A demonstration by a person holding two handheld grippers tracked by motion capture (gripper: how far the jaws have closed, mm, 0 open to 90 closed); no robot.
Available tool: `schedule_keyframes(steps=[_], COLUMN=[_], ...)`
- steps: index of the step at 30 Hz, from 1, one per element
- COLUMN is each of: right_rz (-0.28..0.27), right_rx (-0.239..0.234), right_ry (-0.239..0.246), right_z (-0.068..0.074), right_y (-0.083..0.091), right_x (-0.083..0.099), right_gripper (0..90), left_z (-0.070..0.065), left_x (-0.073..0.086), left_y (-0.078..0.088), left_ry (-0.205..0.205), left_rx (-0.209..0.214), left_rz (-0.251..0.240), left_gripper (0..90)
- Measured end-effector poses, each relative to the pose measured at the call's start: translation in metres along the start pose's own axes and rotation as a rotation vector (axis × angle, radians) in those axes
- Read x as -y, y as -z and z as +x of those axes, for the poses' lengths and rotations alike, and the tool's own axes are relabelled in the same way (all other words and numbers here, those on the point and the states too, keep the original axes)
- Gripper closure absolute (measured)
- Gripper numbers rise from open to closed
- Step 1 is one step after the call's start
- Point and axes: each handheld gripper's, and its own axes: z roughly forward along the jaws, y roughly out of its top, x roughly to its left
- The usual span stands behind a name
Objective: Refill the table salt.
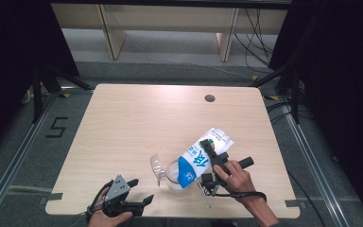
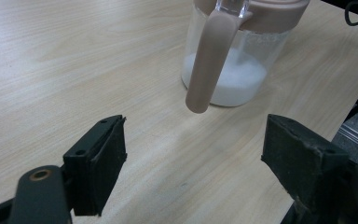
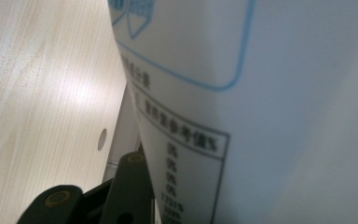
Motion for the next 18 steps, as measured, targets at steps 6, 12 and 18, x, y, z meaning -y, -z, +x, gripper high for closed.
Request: schedule_keyframes(steps=[6, 12, 18], right_rz=[-0.005, -0.002, 0.0], right_rx=[0.002, 0.0, -0.001], right_ry=[-0.001, -0.001, 0.003], right_z=[0.0001, 0.0001, -0.0006], right_y=[-0.0005, -0.0004, 0.0001], right_x=[0.0004, 0.0003, 0.0001], right_gripper=[67.2, 67.4, 67.7], left_z=[0.0002, 0.0004, 0.0003], left_x=[0.0, -0.0002, 0.0], left_y=[0.0001, 0.0005, 0.0], left_ry=[0.0, -0.004, 0.0], left_rx=[-0.001, -0.002, -0.002], left_rz=[0.001, 0.003, 0.002], left_gripper=[20.9, 21.3, 21.3])
